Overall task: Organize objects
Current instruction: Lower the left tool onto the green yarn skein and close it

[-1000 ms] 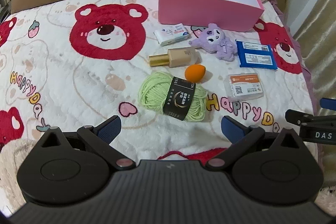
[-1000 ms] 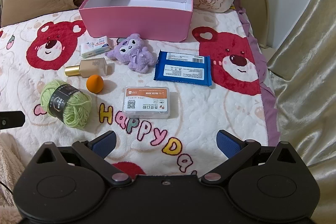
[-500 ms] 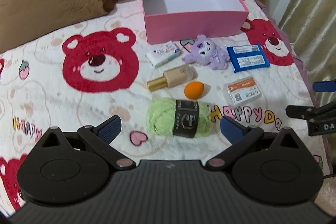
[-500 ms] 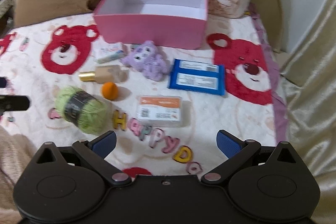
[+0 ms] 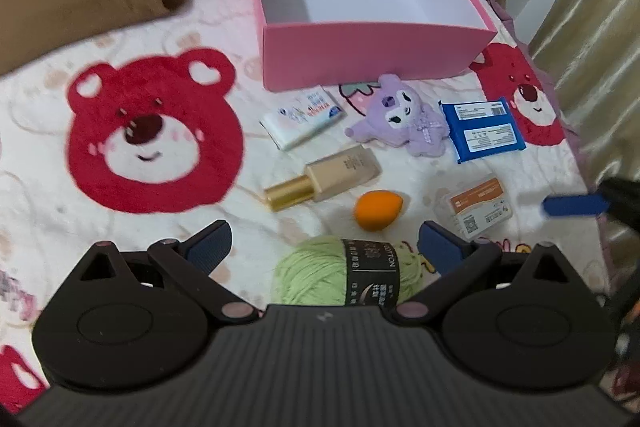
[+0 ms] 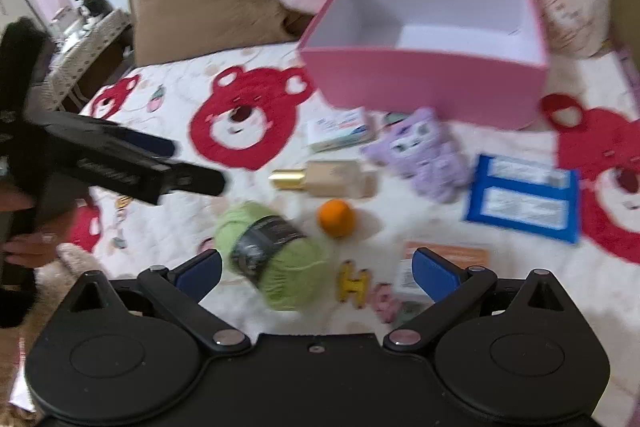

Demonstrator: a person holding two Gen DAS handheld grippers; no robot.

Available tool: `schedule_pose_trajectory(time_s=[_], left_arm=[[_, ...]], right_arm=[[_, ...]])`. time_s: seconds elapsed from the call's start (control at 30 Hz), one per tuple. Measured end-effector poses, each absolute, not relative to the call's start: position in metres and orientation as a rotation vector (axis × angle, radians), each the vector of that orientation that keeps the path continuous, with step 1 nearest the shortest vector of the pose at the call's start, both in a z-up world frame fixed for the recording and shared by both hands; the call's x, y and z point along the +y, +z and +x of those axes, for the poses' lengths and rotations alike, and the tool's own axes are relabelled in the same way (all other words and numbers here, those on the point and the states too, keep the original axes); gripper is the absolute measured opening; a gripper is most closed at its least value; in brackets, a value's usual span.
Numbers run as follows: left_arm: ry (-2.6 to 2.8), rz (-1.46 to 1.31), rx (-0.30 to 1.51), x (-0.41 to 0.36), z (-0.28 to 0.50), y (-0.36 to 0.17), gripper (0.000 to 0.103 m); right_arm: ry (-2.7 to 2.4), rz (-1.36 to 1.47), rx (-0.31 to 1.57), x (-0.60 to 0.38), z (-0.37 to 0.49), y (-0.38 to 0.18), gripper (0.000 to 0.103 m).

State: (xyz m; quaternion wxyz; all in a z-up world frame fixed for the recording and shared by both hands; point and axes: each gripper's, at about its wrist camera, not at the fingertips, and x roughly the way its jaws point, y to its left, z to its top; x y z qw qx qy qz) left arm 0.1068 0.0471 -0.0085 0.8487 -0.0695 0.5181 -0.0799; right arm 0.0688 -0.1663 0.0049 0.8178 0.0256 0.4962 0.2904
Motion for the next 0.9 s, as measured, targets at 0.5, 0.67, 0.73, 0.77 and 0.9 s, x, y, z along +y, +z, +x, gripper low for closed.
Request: schedule_pose_trajectory(time_s=[0.5, 0.67, 0.73, 0.77, 0.9], left_arm=[[-0.151, -0.297, 1.175, 0.067, 0.118, -0.068, 0.099], [-0.123, -0.300, 1.165, 0.067, 0.115, -0.079, 0.097], [-0.075, -0.234, 1.167, 0.065, 0.118, -0.083, 0.092], [-0.075, -0.232, 1.160, 0.066, 0.118, -0.085, 0.090], [-0.160, -0.400, 1.183, 0.080, 0.114, -0.092, 0.070]], right_arm=[[0.701, 0.229, 1.267, -0.120, 0.083, -0.076, 0.102], [0.687, 0.199, 1.215, -0.112, 0.074, -0.087, 0.100], [0.687, 0.150, 1.165, -0.107, 0.068, -0.087, 0.099], [0.682, 0.130, 1.152, -0.104, 0.067, -0.088, 0.097], [0.655, 0.102, 1.095, -0.104, 0.063, -0.087, 0.092]])
